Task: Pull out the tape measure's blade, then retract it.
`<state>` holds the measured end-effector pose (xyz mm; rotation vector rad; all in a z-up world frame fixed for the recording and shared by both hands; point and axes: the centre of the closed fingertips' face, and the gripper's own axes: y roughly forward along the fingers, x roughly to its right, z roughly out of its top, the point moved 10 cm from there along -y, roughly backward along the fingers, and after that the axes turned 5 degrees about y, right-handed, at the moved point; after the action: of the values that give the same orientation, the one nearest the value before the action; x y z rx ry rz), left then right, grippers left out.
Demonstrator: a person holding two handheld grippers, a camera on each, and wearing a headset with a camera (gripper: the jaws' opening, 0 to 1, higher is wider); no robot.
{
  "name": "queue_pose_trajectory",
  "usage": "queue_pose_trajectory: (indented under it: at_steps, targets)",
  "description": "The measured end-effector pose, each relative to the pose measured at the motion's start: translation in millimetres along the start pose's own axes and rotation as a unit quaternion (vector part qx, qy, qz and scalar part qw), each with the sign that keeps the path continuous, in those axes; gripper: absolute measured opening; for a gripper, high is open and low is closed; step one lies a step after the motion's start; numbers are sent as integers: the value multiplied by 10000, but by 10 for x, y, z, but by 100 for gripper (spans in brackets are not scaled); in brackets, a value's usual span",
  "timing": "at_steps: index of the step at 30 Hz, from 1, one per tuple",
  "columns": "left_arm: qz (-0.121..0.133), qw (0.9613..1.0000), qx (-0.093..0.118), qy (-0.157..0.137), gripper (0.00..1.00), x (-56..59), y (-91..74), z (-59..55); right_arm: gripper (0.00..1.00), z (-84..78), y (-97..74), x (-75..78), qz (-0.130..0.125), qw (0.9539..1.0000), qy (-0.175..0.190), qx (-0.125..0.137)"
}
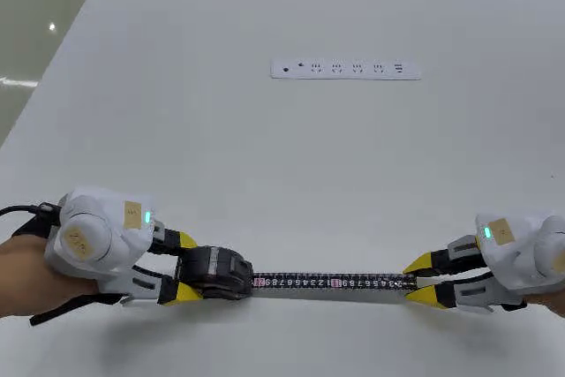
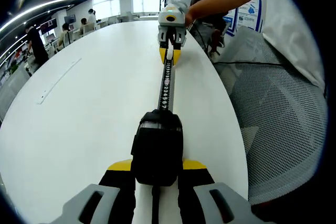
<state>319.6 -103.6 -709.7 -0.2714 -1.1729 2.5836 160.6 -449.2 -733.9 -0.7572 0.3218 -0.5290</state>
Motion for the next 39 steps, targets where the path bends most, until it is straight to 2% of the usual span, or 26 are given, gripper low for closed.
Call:
queue_pose_trajectory:
  at_steps: [13,24,28,39]
  targets:
    - [-9,10000,-8,0,28,-4,7,18,11,-204,-185,45,-102,9997,118,-173]
    - [18,10000,-20,-17,28,-1,19,37,12,-242,-136,25,-166,9995,169,-205]
    - [68,10000,3,-29,28,8,21,38,12,-248,-131,8,-155,9994,294,-104]
    - [194,9997,-5,-169,29,25,25,37,14,-250,-138,-18,-254,9991,326,-7]
